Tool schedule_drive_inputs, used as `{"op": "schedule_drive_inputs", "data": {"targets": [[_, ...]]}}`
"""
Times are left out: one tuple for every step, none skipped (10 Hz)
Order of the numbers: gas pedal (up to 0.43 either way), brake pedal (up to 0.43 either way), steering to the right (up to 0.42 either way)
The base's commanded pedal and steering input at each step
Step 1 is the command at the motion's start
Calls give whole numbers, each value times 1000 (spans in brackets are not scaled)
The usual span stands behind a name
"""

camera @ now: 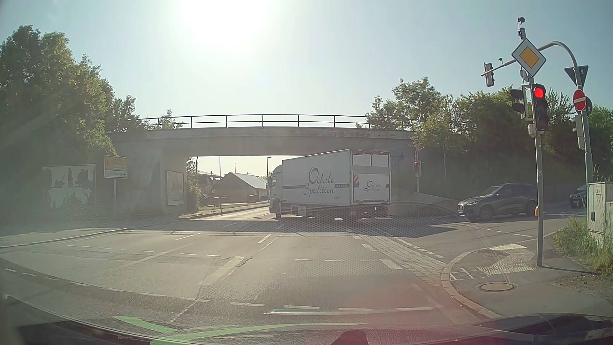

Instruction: Follow the waypoints while adhering to traffic rules and regulations

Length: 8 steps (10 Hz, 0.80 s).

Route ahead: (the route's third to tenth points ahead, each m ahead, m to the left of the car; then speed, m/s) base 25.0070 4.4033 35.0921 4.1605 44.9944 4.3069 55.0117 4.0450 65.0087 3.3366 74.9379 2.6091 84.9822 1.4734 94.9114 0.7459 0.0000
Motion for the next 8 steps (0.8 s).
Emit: {"op": "schedule_drive_inputs", "data": {"targets": [[0, 305, 8], [0, 305, 8], [0, 305, 8], [0, 305, 8], [0, 305, 8], [0, 311, 8], [0, 305, 8], [0, 305, 8]]}}
